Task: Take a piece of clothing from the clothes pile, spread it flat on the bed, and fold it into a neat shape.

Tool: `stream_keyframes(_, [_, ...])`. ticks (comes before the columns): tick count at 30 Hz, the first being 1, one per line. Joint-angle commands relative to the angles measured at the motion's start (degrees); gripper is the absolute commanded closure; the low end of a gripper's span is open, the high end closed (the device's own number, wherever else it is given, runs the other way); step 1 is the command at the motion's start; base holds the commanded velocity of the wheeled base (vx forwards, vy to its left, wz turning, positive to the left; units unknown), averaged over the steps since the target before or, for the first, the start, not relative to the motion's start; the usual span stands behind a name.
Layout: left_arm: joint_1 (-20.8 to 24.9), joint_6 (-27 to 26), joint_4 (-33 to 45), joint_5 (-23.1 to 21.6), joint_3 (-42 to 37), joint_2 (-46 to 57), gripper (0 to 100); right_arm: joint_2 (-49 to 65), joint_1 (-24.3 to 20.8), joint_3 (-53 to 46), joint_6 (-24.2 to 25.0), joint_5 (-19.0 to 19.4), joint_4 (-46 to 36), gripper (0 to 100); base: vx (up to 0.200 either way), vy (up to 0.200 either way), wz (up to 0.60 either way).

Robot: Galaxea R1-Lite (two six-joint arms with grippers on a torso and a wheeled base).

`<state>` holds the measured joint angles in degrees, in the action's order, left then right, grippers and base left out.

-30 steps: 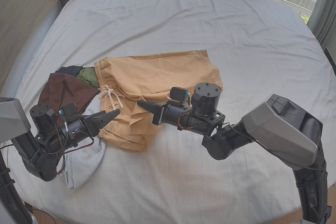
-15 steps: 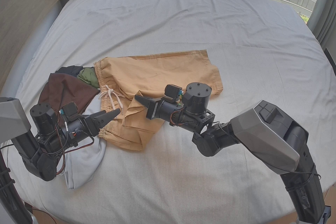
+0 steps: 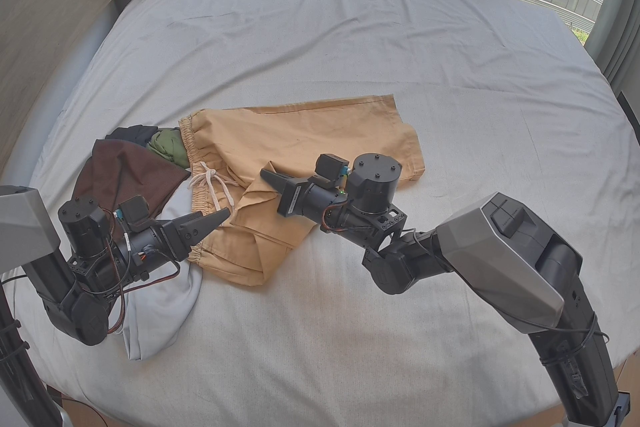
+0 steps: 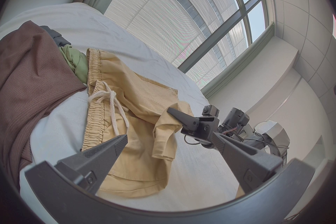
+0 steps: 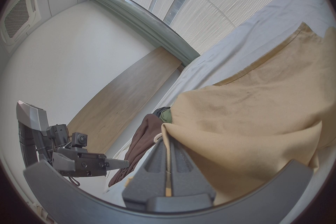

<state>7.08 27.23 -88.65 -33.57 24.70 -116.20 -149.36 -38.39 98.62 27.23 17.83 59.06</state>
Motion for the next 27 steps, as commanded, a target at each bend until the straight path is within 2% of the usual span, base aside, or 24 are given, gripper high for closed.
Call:
stream_keyframes(1, [0.04, 0.01, -0.03, 0.0, 0.0, -0.08, 0, -0.41, -0.11, 1.4, 0.01, -0.87, 0.0, 100, 0.0, 0.0, 0.0])
stream_keyframes(12, [0.12, 0.01, -0.03, 0.0, 0.0, -0.17, 0, -1.2, -0.81, 1.66, -0.08, -1.14, -0.79, 100, 0.0, 0.0, 0.0])
stream_keyframes(13, [0.12, 0.01, -0.03, 0.0, 0.0, -0.17, 0, -1.37, -0.81, 1.66, -0.08, -1.14, -0.97, 0, 0.0, 0.0, 0.0])
stream_keyframes(16, [0.21, 0.01, -0.03, 0.0, 0.0, -0.25, 0, -1.64, -0.81, 1.66, -0.16, -1.4, -0.7, 0, 0.0, 0.0, 0.0])
stream_keyframes(22, [0.04, 0.01, -0.03, 0.0, 0.09, -1.48, 0, -0.23, -0.64, 0.87, -0.25, -4.65, 0.7, 0, 0.0, 0.0, 0.0])
stream_keyframes(27, [0.04, 0.01, -0.12, 0.0, 0.09, -1.31, 0, 5.83, 0.33, -8.01, -0.6, -4.74, 3.34, 0, 0.0, 0.0, 0.0])
